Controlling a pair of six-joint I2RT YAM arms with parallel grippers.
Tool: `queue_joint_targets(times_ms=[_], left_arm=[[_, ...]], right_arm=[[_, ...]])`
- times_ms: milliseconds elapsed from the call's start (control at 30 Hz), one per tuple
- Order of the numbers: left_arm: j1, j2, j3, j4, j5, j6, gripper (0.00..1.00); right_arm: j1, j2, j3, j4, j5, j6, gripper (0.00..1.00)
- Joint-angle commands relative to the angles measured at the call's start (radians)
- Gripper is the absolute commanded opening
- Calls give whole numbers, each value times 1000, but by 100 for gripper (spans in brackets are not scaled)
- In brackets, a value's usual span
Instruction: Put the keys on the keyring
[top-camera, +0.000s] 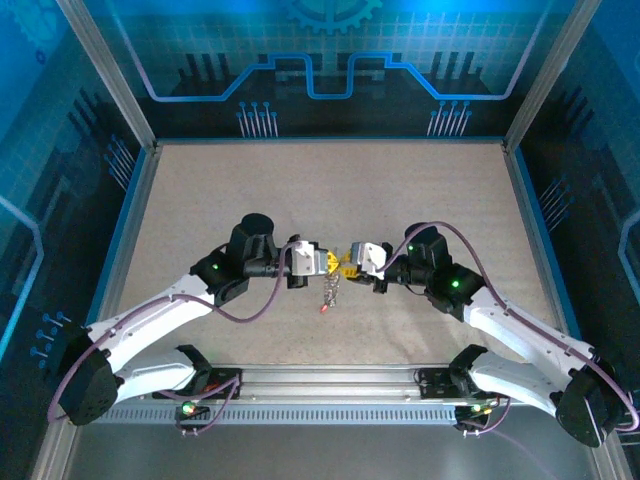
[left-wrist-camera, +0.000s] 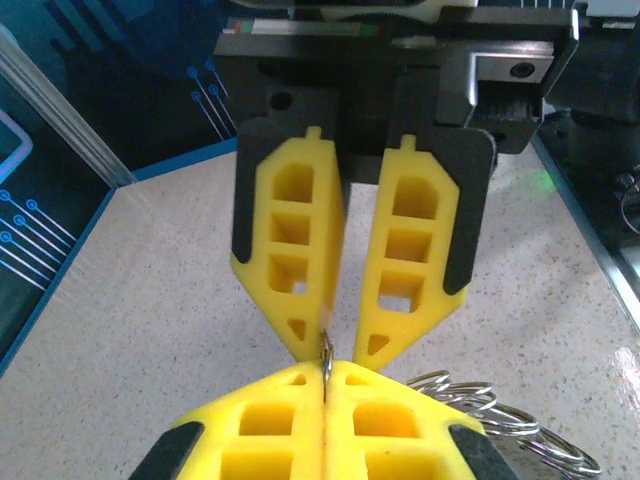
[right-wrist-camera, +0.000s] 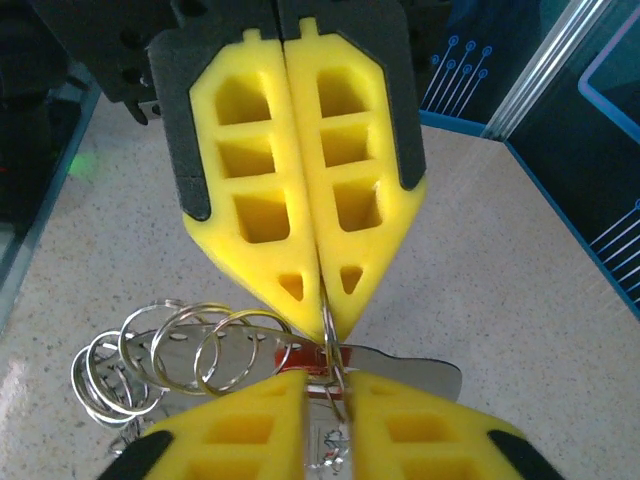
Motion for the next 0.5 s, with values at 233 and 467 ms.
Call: queue_joint_targets(times_ms=[233, 467], left_arm=[[2, 6, -29, 223, 129, -100, 0], [1, 10, -73, 316, 130, -138, 0]], right_arm=[[-10, -40, -28, 35, -38, 32, 18], [-16, -40, -16, 41, -66, 46, 16]])
